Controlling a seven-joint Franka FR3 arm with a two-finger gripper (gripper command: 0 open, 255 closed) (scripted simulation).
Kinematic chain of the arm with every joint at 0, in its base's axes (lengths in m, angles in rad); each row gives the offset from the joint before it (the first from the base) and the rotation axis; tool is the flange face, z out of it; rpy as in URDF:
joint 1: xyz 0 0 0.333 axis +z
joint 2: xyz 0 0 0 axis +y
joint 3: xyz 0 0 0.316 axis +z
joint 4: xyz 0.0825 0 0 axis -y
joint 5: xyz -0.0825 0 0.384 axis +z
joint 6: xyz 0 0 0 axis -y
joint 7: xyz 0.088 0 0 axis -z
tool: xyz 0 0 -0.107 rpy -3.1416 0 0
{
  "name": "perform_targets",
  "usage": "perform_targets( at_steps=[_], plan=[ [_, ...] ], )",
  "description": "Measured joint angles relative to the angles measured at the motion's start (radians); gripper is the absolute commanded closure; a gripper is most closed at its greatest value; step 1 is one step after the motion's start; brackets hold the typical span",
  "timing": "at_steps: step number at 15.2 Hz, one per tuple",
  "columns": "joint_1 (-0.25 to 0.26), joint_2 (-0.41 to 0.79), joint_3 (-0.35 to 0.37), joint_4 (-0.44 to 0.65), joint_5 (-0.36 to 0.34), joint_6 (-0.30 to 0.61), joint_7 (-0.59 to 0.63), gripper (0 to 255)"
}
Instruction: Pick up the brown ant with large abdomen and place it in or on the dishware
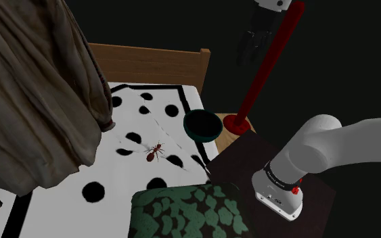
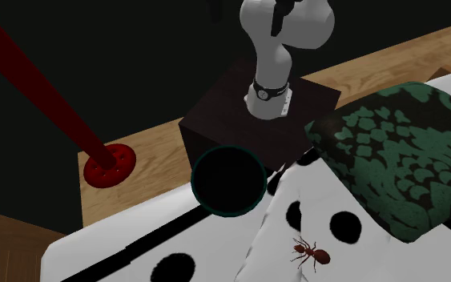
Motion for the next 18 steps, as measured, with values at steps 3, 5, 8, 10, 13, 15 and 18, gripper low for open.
perform_targets(
  at_steps=[3, 5, 8, 10, 13, 15, 18],
  plan=[
    [0.002, -0.004, 0.009, -0.044, 0.017, 0.040, 0.017, 0],
    [0.007, 0.005, 0.026, -0.087, 0.044, 0.093, 0.045, 0],
    [0.012, 0.018, 0.044, -0.162, 0.084, 0.184, 0.078, 0],
    [0.018, 0.039, 0.059, -0.209, 0.114, 0.255, 0.099, 0],
    [0.030, 0.080, 0.086, -0.274, 0.162, 0.368, 0.130, 0],
    [0.042, 0.118, 0.107, -0.313, 0.198, 0.450, 0.150, 0],
    [0.063, 0.187, 0.139, -0.348, 0.252, 0.565, 0.179, 0]
  ],
)
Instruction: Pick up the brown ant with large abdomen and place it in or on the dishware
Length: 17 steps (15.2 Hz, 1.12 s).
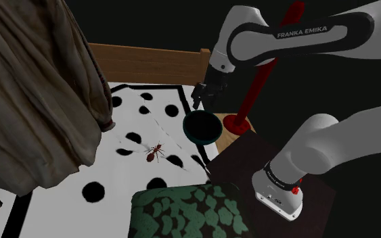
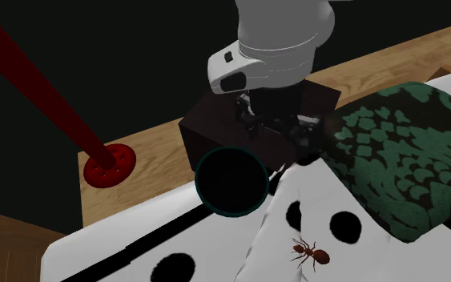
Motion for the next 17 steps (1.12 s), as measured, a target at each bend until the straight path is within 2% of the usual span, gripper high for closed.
perform_targets(
  at_steps=[7, 12, 17],
  plan=[
    [0.053, 0.211, 0.059, -0.028, 0.135, 0.267, 0.033, 0],
    [0.093, 0.428, 0.091, 0.013, 0.246, 0.468, 0.016, 0],
    [0.133, 0.648, 0.129, 0.100, 0.370, 0.632, -0.016, 0]
  ],
)
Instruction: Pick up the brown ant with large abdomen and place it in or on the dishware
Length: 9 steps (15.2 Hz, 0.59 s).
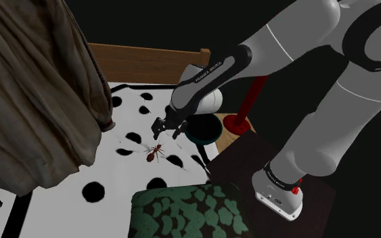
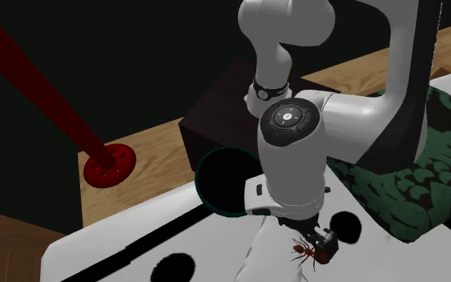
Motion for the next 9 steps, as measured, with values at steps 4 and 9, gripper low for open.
perform_targets(
  at_steps=[4, 9],
  plan=[
    [0.009, 0.116, 0.023, 0.057, 0.067, 0.075, -0.033, 0],
    [0.016, 0.200, 0.041, 0.092, 0.098, 0.133, -0.059, 0]
  ],
)
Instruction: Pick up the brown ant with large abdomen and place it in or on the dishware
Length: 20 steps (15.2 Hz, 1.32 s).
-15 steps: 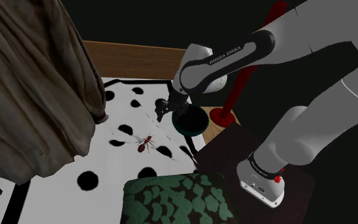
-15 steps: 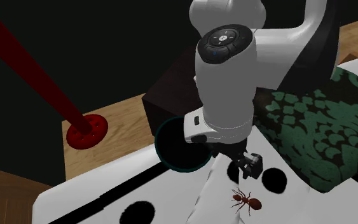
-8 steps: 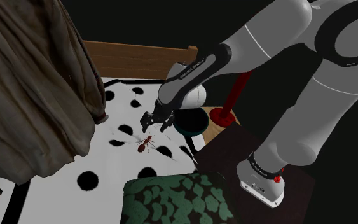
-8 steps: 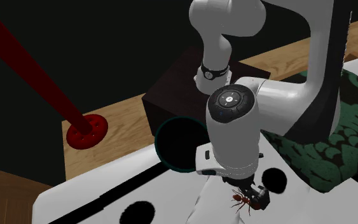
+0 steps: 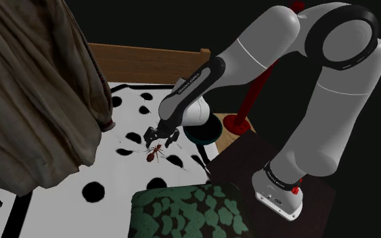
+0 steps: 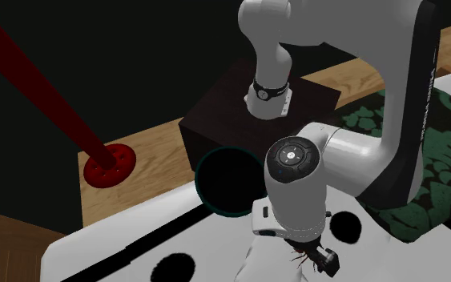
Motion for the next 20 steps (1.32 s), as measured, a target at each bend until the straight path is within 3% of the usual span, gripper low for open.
perform_targets(
  at_steps=[7, 8, 20],
  plan=[
    [0.001, 0.029, 0.008, 0.010, 0.012, 0.021, -0.012, 0],
    [0.001, 0.029, 0.008, 0.010, 0.012, 0.021, -0.012, 255],
    [0.005, 0.010, 0.001, 0.007, -0.001, 0.007, 0.004, 255]
  ],
)
